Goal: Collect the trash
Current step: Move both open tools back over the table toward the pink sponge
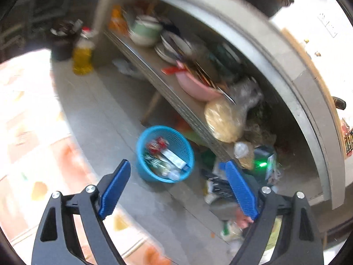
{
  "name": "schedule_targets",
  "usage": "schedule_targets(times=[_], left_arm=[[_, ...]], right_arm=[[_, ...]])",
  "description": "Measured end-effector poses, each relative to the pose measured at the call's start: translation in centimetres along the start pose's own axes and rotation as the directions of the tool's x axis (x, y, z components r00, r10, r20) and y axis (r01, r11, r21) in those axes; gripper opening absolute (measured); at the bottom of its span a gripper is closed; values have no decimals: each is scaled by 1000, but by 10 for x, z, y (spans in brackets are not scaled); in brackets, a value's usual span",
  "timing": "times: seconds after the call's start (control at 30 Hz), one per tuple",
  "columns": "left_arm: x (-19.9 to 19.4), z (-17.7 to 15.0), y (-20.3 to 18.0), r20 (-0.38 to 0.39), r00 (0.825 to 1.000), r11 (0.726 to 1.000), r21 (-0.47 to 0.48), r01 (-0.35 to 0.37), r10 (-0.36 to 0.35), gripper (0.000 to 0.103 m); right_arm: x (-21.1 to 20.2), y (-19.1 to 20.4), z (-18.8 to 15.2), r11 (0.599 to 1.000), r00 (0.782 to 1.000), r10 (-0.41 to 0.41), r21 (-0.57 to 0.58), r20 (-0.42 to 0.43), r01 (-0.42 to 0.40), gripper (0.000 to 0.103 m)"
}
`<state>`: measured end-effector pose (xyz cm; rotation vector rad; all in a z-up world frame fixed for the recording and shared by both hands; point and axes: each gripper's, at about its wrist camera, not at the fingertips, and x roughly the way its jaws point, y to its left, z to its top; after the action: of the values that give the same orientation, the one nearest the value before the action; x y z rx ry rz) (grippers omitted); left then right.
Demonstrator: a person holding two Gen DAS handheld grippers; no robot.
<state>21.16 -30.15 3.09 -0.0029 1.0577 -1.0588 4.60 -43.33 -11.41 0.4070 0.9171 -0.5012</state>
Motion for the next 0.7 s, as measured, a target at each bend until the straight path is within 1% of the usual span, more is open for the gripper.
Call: schedule_targets(times=[0.07,0.1,0.17,0.23,0.3,0.33,0.37,0.4,0.5,0.6,0.7], left_arm=[[-29,-13,20,64,997,999,-17,-50,51,90],[-40,-19,28,84,994,998,-24,-66,68,91],[-70,-36,54,135,982,990,-57,-125,132,93],[-97,-51,79,167,967,980,-94,-178,192,94],[-120,-65,101,186,952,967,-129,-222,243,96],[-135,-74,115,196,940,955,-156,-253,281,96],[-143,-80,124,202,932,947,-174,-270,302,96],[-155,-87,137,211,919,934,-203,-293,334,96],[-184,-106,165,228,888,902,-272,-335,398,97],[-204,-118,185,238,873,884,-313,-347,427,97],[-214,-124,200,240,866,876,-328,-353,439,97]], right_arm=[[-13,24,11,997,999,47,-55,17,-46,79],[-15,35,14,995,998,64,-75,23,-62,80],[-23,62,25,986,993,111,-128,38,-105,84],[-31,91,35,971,986,164,-183,44,-153,85],[-37,117,44,952,976,215,-232,41,-200,89],[-39,133,49,939,969,244,-260,37,-226,89],[-40,147,53,926,963,267,-284,30,-247,89],[-41,161,58,912,957,288,-311,22,-267,89],[-42,208,69,864,939,343,-391,-7,-318,90],[-41,248,74,815,920,389,-447,-48,-368,90],[-42,291,77,758,900,426,-508,-88,-409,90]])
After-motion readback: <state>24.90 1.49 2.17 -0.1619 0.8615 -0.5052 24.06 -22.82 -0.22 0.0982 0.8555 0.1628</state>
